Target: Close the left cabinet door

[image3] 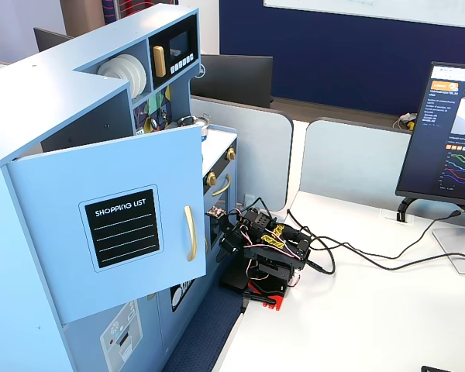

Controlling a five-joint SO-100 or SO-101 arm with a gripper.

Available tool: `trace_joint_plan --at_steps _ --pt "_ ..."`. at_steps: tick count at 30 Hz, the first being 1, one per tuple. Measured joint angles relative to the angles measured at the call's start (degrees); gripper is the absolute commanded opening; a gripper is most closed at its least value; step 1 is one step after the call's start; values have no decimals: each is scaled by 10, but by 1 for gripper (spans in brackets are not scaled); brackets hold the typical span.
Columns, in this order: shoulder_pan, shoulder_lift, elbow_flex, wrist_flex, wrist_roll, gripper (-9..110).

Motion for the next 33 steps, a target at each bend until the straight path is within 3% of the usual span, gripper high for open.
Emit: trace_joint_plan --at_steps 19,33 --pt "-20 0 0 4 -21 0" --pt "-302 -76 -148 18 100 0"
